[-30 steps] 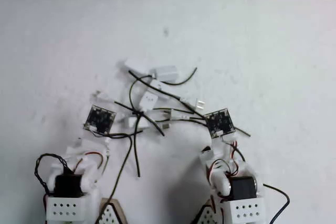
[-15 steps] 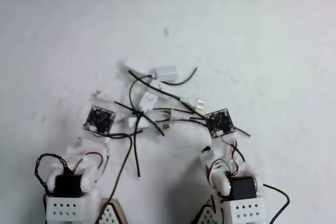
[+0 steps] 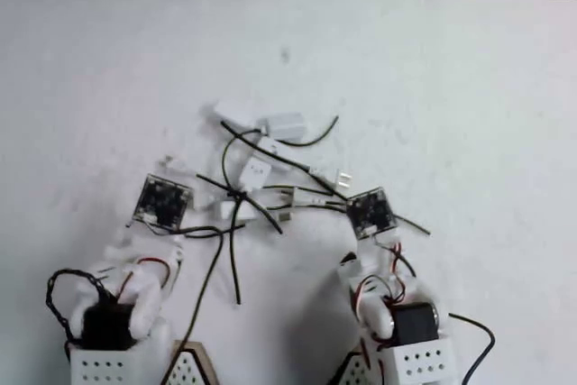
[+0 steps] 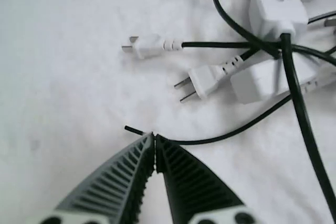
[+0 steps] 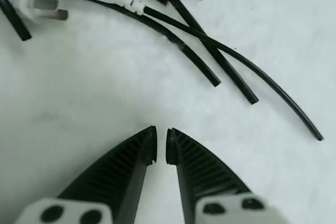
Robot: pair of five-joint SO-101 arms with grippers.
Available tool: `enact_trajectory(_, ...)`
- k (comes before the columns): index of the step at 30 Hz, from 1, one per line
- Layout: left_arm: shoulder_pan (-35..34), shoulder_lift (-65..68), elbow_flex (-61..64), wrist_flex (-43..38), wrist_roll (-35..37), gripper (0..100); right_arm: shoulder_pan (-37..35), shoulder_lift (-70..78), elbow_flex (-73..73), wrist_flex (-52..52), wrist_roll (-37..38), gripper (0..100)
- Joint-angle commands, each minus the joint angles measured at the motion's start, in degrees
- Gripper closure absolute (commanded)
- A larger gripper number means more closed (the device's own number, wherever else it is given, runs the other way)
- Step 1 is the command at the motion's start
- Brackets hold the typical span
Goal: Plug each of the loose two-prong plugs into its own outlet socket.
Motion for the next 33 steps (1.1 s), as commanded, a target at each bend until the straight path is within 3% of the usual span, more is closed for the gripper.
enact_trajectory(1, 0.6, -0.6, -5.1, -0.4, -0.3, 98, -3.9, -0.6, 0.5, 0.2, 0.2, 95.4)
enact_trajectory(6, -0.8, -0.6, -5.5, -0.4, -0.5, 98, -4.0, -0.7, -1.0, 0.2, 0.5, 95.7)
enact_trajectory(13, -9.4, -0.6, -5.4, -3.5, 0.0, 98, 7.9, -0.7, -10.7, -3.3, 0.9, 95.4)
enact_trajectory(18, -11.3, -0.6, -5.1, -3.4, 0.0, 98, 10.4, -0.2, -12.9, -11.7, 14.6, 95.7)
enact_trajectory(22, -11.3, -0.6, -4.9, -3.2, -0.1, 98, 10.2, 1.0, -18.8, -12.4, 16.4, 95.8)
enact_trajectory(26, -11.1, -0.6, -3.7, -3.6, -0.2, 98, 10.2, 12.8, -27.8, -12.5, 16.4, 95.8)
enact_trajectory(33, -11.0, -0.6, -3.6, -3.6, -0.3, 98, 4.4, 48.2, -47.0, -10.7, 16.9, 95.4)
